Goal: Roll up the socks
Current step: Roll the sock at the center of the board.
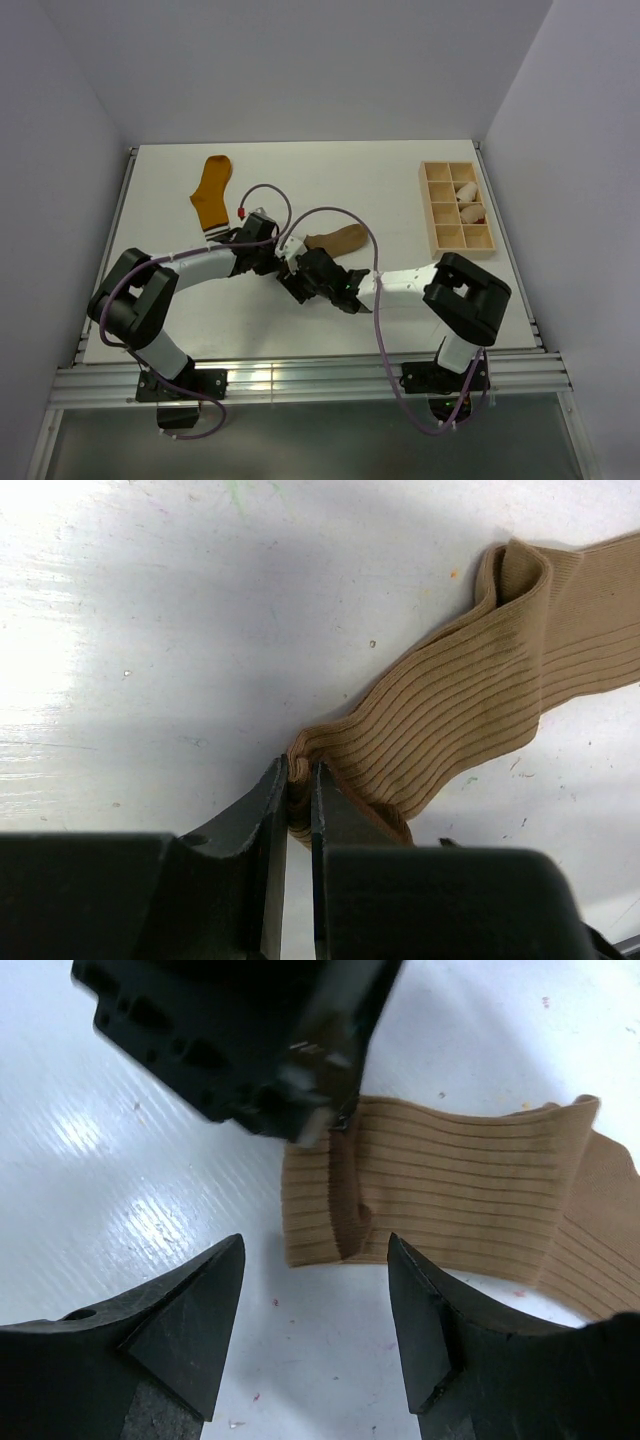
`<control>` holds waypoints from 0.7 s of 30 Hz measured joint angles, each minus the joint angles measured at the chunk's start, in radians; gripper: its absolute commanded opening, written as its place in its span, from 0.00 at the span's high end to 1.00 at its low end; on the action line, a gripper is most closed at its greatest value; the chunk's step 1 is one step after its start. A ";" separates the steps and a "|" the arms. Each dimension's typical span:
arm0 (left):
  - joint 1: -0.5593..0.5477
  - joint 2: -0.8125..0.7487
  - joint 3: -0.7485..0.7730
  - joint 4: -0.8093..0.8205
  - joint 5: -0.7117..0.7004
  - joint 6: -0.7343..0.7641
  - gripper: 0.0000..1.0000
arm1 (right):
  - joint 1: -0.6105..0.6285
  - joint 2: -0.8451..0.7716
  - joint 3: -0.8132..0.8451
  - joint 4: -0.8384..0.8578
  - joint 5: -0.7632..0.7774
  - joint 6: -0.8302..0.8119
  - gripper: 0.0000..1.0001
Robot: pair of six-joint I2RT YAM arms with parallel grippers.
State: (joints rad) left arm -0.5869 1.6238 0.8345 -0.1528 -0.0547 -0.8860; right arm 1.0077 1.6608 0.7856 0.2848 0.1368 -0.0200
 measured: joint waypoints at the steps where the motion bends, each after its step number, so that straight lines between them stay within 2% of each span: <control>1: 0.000 0.000 0.002 -0.003 0.000 0.003 1.00 | 0.015 0.013 0.000 0.006 0.019 -0.018 0.34; 11: -0.003 0.000 0.006 -0.014 0.001 0.010 1.00 | 0.094 0.120 0.028 0.050 0.151 -0.121 0.34; 21: -0.004 0.000 0.010 -0.019 0.005 0.010 0.99 | 0.104 0.156 0.052 0.073 0.210 -0.159 0.37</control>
State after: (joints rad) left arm -0.5907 1.6238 0.8440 -0.1719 -0.0502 -0.8761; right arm 1.1114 1.8164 0.8379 0.3580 0.3466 -0.1791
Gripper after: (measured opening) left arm 0.151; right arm 0.636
